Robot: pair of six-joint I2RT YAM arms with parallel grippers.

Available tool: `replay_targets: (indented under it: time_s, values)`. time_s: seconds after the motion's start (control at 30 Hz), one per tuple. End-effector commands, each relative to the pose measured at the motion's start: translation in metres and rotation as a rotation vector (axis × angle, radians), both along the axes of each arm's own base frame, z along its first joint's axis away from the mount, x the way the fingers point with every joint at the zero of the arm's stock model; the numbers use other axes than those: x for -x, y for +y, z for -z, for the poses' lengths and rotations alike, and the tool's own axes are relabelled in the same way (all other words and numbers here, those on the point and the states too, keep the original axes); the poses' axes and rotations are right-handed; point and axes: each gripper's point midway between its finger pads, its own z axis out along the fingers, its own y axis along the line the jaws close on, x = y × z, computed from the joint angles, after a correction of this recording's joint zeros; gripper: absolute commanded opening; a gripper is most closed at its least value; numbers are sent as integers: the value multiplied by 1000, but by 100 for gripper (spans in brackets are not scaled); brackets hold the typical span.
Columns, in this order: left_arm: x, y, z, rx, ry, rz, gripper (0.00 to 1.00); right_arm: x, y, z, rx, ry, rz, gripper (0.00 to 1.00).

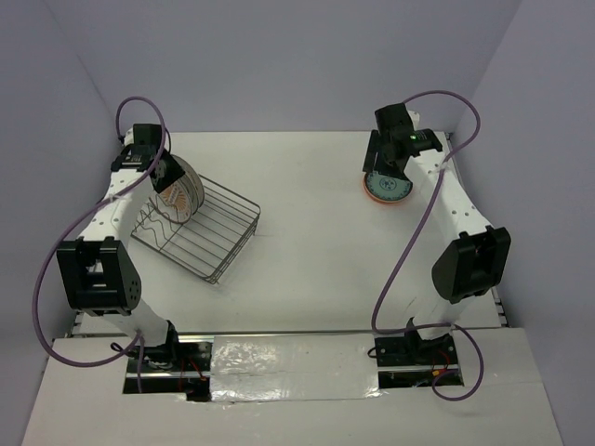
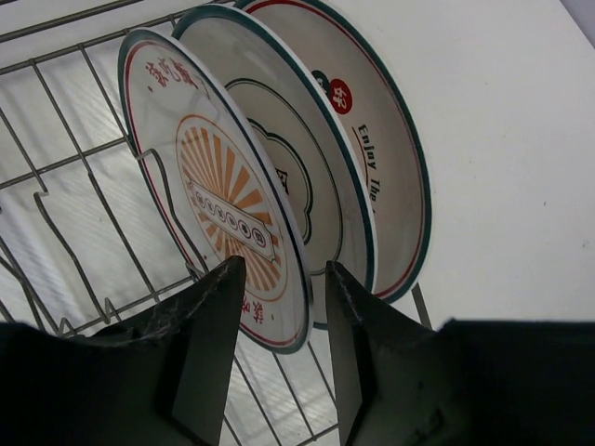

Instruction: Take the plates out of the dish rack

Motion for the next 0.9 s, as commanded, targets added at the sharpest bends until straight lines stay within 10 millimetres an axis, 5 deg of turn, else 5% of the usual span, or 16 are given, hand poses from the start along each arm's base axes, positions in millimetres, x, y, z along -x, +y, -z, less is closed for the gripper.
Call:
replay_targets:
  time_s: [0.0, 0.13, 0.27, 0.6, 0.7, 0.8, 0.83, 0.87]
  values:
    - [-17, 3, 0, 18, -69, 8, 52, 7, -5, -29, 34, -50, -14, 83]
    - [-15, 3, 8, 29, -62, 12, 33, 8, -3, -41, 74, -61, -29, 82]
    - [-13, 1, -6, 28, -93, 35, 9, 7, -4, -60, 74, -91, -24, 82]
    - [-10, -8, -111, -38, -252, 145, 0, 12, -14, -95, 127, -125, -14, 82]
    - [-5, -15, -162, -82, -313, 177, 0, 13, -7, -102, 88, -129, -42, 83]
    - [-4, -52, -203, -211, -408, 366, 0, 8, 11, -117, -76, -166, -113, 87]
    - [-5, -72, -221, -253, -462, 466, 0, 7, 41, -128, -226, -188, -231, 89]
    - [-6, -114, -227, -379, -485, 665, 0, 7, 50, -136, -317, -204, -242, 99]
